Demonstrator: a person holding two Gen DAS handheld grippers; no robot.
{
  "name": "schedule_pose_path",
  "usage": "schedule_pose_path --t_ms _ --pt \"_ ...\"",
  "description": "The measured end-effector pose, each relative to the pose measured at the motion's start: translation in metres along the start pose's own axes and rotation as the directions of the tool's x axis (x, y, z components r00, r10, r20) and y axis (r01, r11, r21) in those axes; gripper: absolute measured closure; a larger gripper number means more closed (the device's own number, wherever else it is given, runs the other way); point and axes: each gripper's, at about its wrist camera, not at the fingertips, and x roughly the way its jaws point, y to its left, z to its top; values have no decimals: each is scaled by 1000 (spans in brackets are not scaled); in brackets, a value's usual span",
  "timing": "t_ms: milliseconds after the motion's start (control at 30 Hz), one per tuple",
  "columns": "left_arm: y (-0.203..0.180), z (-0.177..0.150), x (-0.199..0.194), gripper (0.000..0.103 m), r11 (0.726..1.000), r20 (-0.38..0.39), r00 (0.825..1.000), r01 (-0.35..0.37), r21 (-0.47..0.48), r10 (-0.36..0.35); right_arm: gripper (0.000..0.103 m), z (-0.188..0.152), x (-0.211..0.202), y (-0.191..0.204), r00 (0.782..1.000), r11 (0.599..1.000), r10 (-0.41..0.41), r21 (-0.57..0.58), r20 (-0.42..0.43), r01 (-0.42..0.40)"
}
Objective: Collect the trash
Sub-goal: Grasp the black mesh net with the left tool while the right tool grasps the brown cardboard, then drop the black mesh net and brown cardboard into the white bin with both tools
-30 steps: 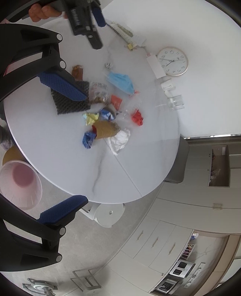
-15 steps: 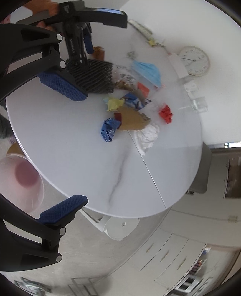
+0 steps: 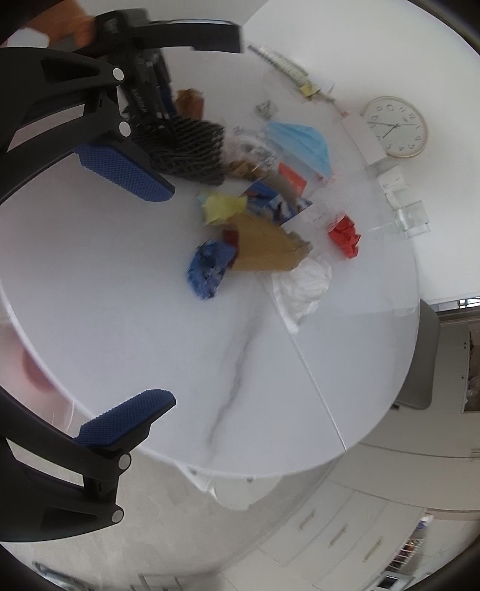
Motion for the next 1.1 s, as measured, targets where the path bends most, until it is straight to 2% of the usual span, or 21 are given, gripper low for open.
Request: schedule_pose_path --t_ms 67,133,233,400,467,533,567,600,733,900,1000,1033,1100 --pt "5 9 -2 90 1000 3 1000 12 17 -12 3 16 13 4 1000 1000 13 6 -15 -13" --pt "6 9 -7 91 999 16 1000 8 36 -9 12 32 27 9 999 999 31 12 -27 -30" --pt "10 11 -20 91 997 32 999 16 71 -18 19 60 59 17 997 997 57 51 -60 -54" --pt "24 18 -39 91 989 56 997 45 144 -54 22 81 103 26 990 997 -23 67 -140 33" --pt "29 18 -48 91 985 64 996 57 164 -68 26 82 115 24 986 994 -12 107 -166 30" --pt "35 22 -57 91 980 73 994 65 189 -80 43 81 120 22 982 990 1 139 -187 25" --pt "37 22 -61 91 978 74 993 71 196 -87 48 80 122 22 982 988 12 152 -189 17" --pt "41 21 -66 91 976 76 993 77 203 -94 59 78 123 20 981 983 34 184 -193 2" --pt "48 22 -81 91 963 101 990 73 260 -103 72 74 117 14 984 962 75 273 -165 -27" --pt "44 26 -98 91 940 96 981 128 316 -166 73 73 80 11 990 939 111 335 -86 -76" --pt "29 26 -113 91 908 108 971 154 389 -211 73 69 42 7 992 927 122 358 -9 -111" --pt "20 25 -120 91 890 110 965 172 423 -239 73 68 32 5 993 923 120 368 9 -115" --pt "8 25 -124 91 871 99 956 204 447 -276 73 64 6 -1 994 918 100 380 53 -113"
